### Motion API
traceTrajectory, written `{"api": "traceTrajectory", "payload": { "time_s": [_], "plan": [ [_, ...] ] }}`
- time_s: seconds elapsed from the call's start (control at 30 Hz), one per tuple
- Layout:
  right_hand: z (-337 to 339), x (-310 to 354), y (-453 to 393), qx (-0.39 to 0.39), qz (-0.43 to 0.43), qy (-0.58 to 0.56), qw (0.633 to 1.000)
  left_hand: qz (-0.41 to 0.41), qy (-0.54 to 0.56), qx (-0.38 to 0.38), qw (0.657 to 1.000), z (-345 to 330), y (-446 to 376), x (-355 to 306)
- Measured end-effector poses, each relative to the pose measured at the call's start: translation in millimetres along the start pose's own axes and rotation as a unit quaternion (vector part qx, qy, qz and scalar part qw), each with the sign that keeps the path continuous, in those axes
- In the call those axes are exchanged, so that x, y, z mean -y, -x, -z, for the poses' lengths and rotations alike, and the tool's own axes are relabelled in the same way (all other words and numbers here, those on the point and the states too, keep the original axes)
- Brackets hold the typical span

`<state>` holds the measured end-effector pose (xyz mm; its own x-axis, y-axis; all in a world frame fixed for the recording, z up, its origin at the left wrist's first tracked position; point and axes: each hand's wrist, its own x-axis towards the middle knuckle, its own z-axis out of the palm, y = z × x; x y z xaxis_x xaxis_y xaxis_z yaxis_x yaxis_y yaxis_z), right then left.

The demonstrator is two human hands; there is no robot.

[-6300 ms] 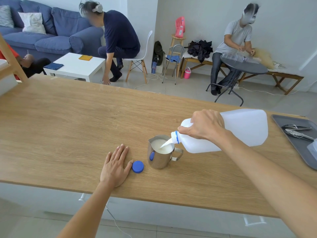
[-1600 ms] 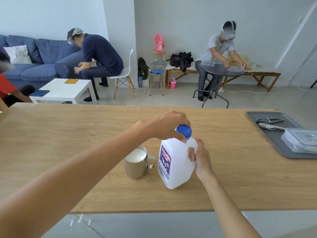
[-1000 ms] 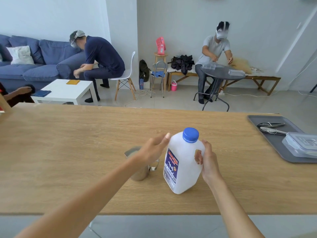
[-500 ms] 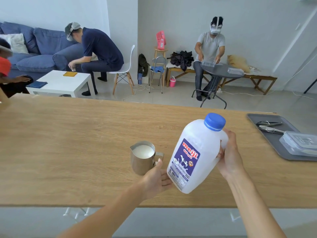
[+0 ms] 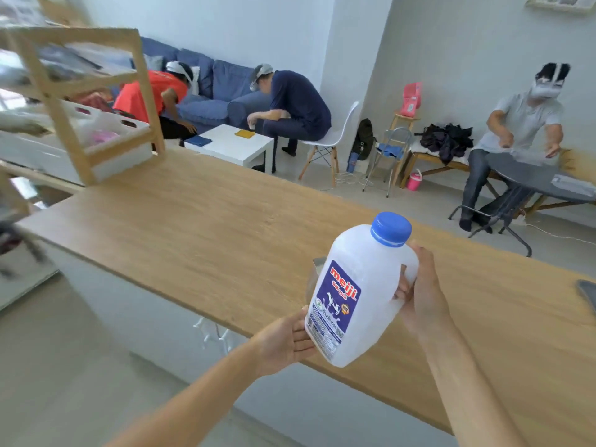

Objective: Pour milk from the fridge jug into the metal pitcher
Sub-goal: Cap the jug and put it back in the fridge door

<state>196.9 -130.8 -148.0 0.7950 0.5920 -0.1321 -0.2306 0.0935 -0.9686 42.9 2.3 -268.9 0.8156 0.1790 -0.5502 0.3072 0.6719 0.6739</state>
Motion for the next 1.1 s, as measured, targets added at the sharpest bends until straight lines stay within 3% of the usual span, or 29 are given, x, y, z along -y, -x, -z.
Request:
{"api": "traceTrajectory", "payload": {
  "time_s": [0.17, 0.43, 0.7, 0.93, 1.1],
  "plan": [
    [-41, -17, 16, 0.114, -0.02, 0.012, 0.993, -0.058, 0.072, -0.086, 0.992, 22, 53, 27],
    [-119, -47, 79, 0.3, -0.056, 0.055, 0.951, -0.127, 0.182, -0.207, 0.953, 56, 160, 97],
    [-203, -90, 179, 0.488, -0.061, 0.064, 0.868, -0.215, 0.266, -0.32, 0.883, 77, 292, 177],
    [-262, -105, 288, 0.588, -0.034, 0.061, 0.806, -0.27, 0.316, -0.369, 0.831, 87, 389, 242],
    [-293, -119, 380, 0.652, -0.068, 0.066, 0.752, -0.302, 0.335, -0.403, 0.796, 83, 470, 299]
  ]
}}
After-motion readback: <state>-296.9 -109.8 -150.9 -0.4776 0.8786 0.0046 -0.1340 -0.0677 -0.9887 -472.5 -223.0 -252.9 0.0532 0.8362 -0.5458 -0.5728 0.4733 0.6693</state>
